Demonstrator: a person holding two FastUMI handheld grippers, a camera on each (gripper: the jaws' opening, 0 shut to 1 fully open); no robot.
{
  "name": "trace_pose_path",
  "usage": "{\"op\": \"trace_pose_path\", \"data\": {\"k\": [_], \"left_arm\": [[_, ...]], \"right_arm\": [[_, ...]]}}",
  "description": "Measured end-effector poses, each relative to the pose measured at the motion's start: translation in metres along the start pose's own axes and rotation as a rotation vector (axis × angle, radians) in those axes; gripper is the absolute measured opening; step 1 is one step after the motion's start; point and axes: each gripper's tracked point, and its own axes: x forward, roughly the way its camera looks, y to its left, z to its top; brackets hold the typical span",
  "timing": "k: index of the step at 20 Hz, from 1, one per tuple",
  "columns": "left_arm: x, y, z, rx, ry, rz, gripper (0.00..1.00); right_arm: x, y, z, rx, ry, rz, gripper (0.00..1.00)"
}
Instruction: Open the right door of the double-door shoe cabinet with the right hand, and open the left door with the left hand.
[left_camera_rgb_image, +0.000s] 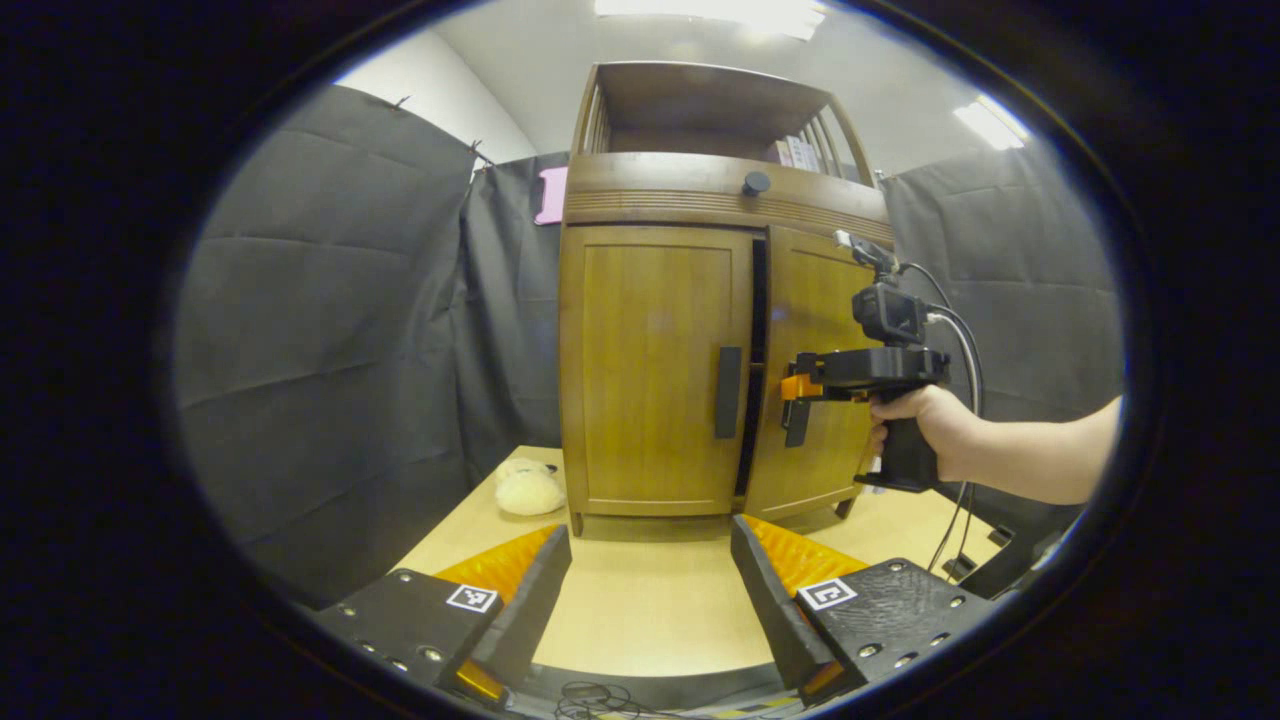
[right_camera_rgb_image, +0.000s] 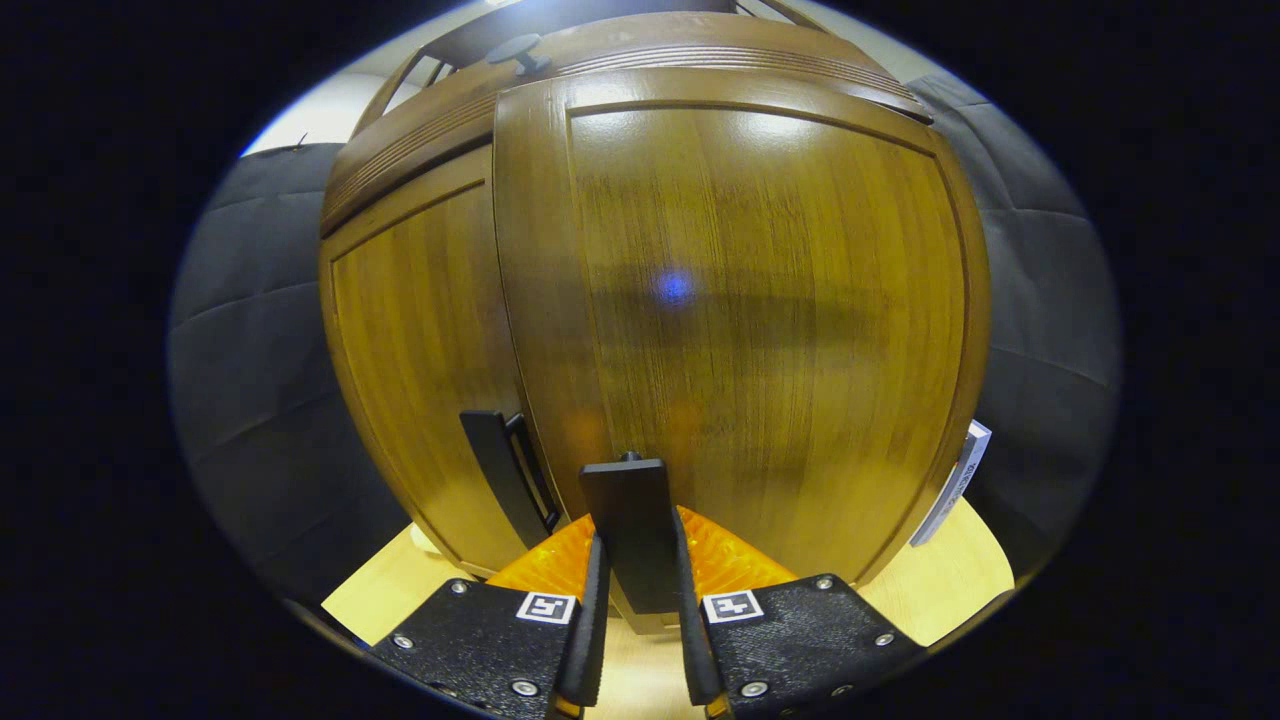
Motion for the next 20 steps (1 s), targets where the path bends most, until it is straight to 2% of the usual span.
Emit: {"op": "trace_pose_path", "data": {"k": [10,18,19,20], "left_arm": [[-0.002,0.015,0.018,-0.068,-0.047,-0.016,0.99],[0.009,0.021,0.022,-0.043,-0.070,-0.025,0.99],[0.010,0.021,0.021,-0.042,-0.073,-0.031,0.86],[0.012,0.021,0.022,-0.039,-0.075,-0.035,0.86]], "right_arm": [[0.001,0.000,-0.001,0.024,0.010,0.015,0.33],[0.002,-0.002,0.000,0.051,-0.006,0.006,0.32],[0.002,-0.001,0.000,0.059,-0.010,0.005,0.32],[0.001,-0.001,0.001,0.064,-0.012,0.003,0.32]]}}
